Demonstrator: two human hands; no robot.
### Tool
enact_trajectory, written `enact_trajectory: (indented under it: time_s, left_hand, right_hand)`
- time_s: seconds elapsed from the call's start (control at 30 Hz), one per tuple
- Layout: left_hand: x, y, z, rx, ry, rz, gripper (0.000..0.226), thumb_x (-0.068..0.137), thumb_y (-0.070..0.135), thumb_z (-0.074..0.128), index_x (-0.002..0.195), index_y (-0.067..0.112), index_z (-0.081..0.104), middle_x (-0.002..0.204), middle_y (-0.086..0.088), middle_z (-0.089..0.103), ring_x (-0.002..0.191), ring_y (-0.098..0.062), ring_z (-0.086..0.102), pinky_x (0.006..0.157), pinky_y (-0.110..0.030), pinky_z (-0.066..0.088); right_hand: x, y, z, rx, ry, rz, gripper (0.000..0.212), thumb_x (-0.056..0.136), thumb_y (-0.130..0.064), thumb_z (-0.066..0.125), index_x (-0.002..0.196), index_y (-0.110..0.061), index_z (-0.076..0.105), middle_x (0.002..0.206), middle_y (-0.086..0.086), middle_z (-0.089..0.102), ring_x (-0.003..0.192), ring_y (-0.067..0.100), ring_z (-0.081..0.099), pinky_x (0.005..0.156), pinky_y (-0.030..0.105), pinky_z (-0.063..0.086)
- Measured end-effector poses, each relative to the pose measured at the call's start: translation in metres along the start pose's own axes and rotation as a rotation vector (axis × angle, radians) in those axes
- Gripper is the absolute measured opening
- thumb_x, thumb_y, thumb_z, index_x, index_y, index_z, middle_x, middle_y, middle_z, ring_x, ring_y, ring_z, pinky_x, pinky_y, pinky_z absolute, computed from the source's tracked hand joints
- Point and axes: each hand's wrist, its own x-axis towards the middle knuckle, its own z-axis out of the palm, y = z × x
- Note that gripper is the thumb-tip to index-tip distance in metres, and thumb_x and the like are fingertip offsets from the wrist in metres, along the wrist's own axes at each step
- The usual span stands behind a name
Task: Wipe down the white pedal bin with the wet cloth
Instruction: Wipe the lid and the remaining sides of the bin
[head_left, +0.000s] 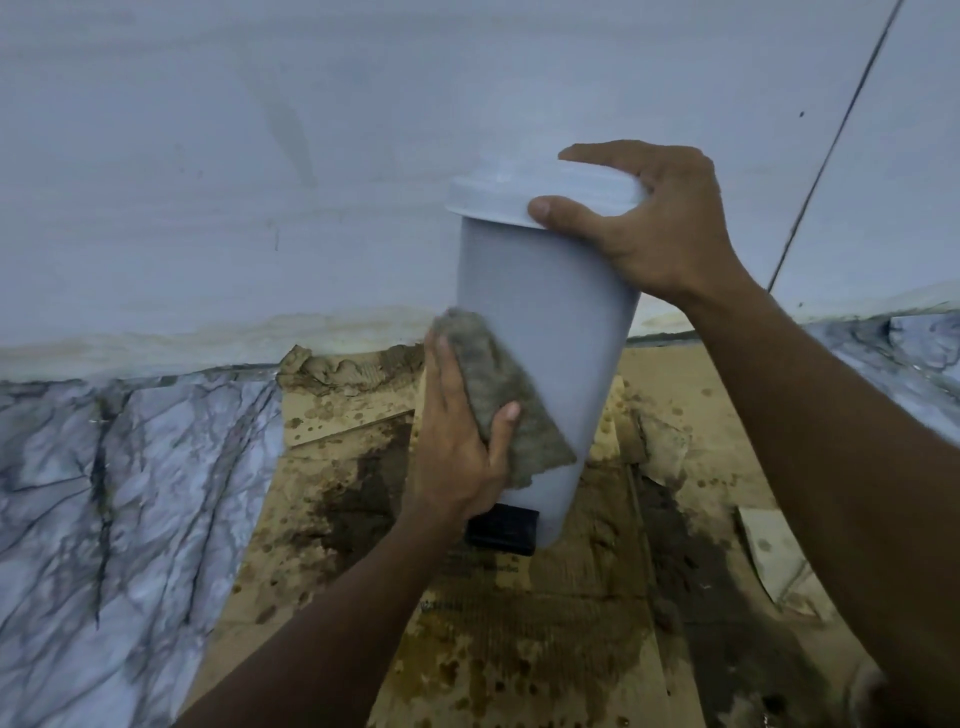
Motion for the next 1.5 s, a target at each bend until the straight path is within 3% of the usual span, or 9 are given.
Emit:
enact_trajectory:
  time_s: [0.07, 0.17, 0.43, 0.67, 0.83, 1.0, 1.3, 1.4, 1.5]
  left_hand:
    - [-0.024, -0.014, -0.001, -0.163, -0.035, -0.157, 0.073, 0.095, 0.071, 0.037, 0.151, 0.027, 0.022, 0.138, -0.005, 0.052, 0.124, -0.020, 0.056, 0.097, -0.048, 0.053]
    - [-0.030, -0.026, -0.001, -0.262, 0.009, -0.161, 0.054, 0.096, 0.070, 0.035, 0.140, 0.039, 0.030, 0.119, 0.004, 0.062, 0.107, -0.010, 0.063, 0.082, -0.035, 0.055]
    - [-0.054, -0.055, 0.004, -0.266, -0.105, -0.191, 0.056, 0.098, 0.069, 0.029, 0.143, 0.035, 0.034, 0.126, 0.005, 0.061, 0.117, -0.011, 0.060, 0.090, -0.045, 0.056]
    - [0.006, -0.014, -0.009, -0.335, 0.045, -0.108, 0.047, 0.098, 0.066, 0.036, 0.121, 0.026, 0.044, 0.098, 0.010, 0.061, 0.089, 0.000, 0.064, 0.069, -0.020, 0.053]
    - [0.042, 0.007, -0.012, -0.348, 0.099, -0.031, 0.061, 0.101, 0.039, 0.043, 0.152, 0.009, 0.029, 0.125, 0.006, 0.063, 0.112, -0.005, 0.063, 0.087, -0.026, 0.056]
    - [-0.038, -0.045, 0.000, -0.311, -0.045, -0.113, 0.053, 0.097, 0.070, 0.033, 0.135, 0.034, 0.038, 0.116, 0.003, 0.063, 0.108, -0.010, 0.065, 0.081, -0.037, 0.060]
    - [0.017, 0.000, -0.005, -0.254, 0.049, -0.084, 0.051, 0.096, 0.062, 0.043, 0.129, 0.024, 0.040, 0.109, -0.003, 0.061, 0.100, -0.015, 0.063, 0.080, -0.043, 0.057]
    - [0.042, 0.031, -0.004, -0.012, 0.130, 0.011, 0.074, 0.097, 0.053, 0.046, 0.152, 0.006, 0.027, 0.152, -0.023, 0.035, 0.141, -0.035, 0.038, 0.110, -0.049, 0.041]
    - [0.044, 0.045, -0.002, 0.291, 0.122, 0.248, 0.078, 0.099, 0.044, 0.049, 0.154, -0.003, 0.020, 0.161, -0.033, 0.004, 0.153, -0.042, 0.002, 0.122, -0.055, 0.019]
  right_hand:
    - [-0.002, -0.002, 0.005, 0.000, -0.003, 0.009, 0.060, 0.060, -0.076, 0.077, 0.107, -0.037, 0.077, 0.110, -0.021, 0.073, 0.107, -0.004, 0.066, 0.097, 0.033, 0.054]
    - [-0.004, -0.004, 0.009, -0.016, -0.011, 0.004, 0.062, 0.061, -0.078, 0.076, 0.108, -0.038, 0.076, 0.112, -0.022, 0.073, 0.108, -0.004, 0.065, 0.097, 0.033, 0.054]
    - [-0.005, -0.001, 0.003, 0.023, 0.017, 0.026, 0.055, 0.062, -0.074, 0.079, 0.104, -0.039, 0.076, 0.111, -0.022, 0.073, 0.108, -0.006, 0.065, 0.099, 0.031, 0.053]
    - [-0.003, -0.002, 0.007, 0.003, 0.029, 0.028, 0.060, 0.062, -0.077, 0.076, 0.106, -0.037, 0.077, 0.112, -0.021, 0.073, 0.107, -0.004, 0.065, 0.096, 0.032, 0.054]
    - [-0.002, -0.001, 0.005, -0.008, 0.039, -0.013, 0.060, 0.066, -0.075, 0.075, 0.108, -0.032, 0.077, 0.112, -0.017, 0.074, 0.105, -0.002, 0.067, 0.092, 0.034, 0.056]
    - [-0.002, 0.001, 0.006, 0.021, 0.042, 0.009, 0.061, 0.063, -0.075, 0.078, 0.107, -0.033, 0.078, 0.111, -0.019, 0.074, 0.106, -0.004, 0.066, 0.095, 0.033, 0.055]
    - [0.002, 0.002, 0.005, 0.019, 0.044, 0.004, 0.059, 0.062, -0.076, 0.077, 0.105, -0.035, 0.077, 0.111, -0.019, 0.074, 0.107, -0.004, 0.066, 0.096, 0.034, 0.054]
    - [0.000, 0.001, 0.004, 0.009, 0.037, -0.022, 0.059, 0.063, -0.077, 0.076, 0.106, -0.037, 0.077, 0.113, -0.019, 0.073, 0.108, -0.004, 0.066, 0.095, 0.034, 0.055]
    - [-0.005, 0.001, 0.001, -0.004, 0.017, -0.049, 0.061, 0.066, -0.078, 0.074, 0.111, -0.036, 0.076, 0.116, -0.017, 0.072, 0.109, -0.003, 0.065, 0.096, 0.034, 0.055]
